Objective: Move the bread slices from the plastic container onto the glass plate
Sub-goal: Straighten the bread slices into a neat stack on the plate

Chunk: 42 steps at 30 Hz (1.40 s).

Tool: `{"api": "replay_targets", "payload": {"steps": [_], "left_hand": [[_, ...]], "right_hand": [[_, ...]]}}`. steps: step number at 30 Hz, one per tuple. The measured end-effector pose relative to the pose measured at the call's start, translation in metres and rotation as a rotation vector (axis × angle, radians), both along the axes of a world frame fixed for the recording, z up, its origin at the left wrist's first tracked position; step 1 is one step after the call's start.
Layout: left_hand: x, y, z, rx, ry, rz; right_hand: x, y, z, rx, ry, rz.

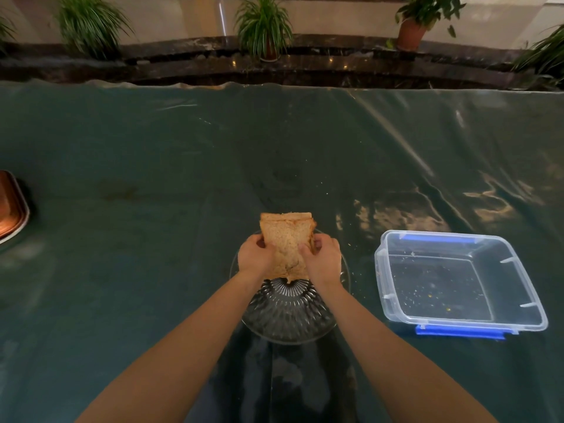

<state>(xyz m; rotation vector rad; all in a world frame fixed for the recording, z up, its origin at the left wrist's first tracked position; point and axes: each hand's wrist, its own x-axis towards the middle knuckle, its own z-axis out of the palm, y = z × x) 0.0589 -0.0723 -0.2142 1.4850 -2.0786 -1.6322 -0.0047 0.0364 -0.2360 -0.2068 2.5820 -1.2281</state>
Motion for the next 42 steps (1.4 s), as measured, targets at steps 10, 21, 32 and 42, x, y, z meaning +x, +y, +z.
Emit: {"api": "replay_targets", "payload": {"steps": [10, 21, 32, 42], "left_hand": [[0.012, 0.008, -0.004, 0.022, -0.004, 0.018], [0.019, 0.011, -0.011, -0.038, 0.003, 0.023], [0.021, 0.015, -0.013, -0.039, 0.034, 0.057], [0.019, 0.020, -0.012, -0.068, 0.024, 0.078]], "right_hand": [[0.007, 0.011, -0.002, 0.026, 0.001, 0.032], [0.013, 0.015, -0.009, 0.009, -0.003, 0.036], [0.020, 0.014, -0.008, 0.012, 0.065, 0.028], [0.011, 0.010, -0.002, 0.086, -0.075, 0.006]]}}
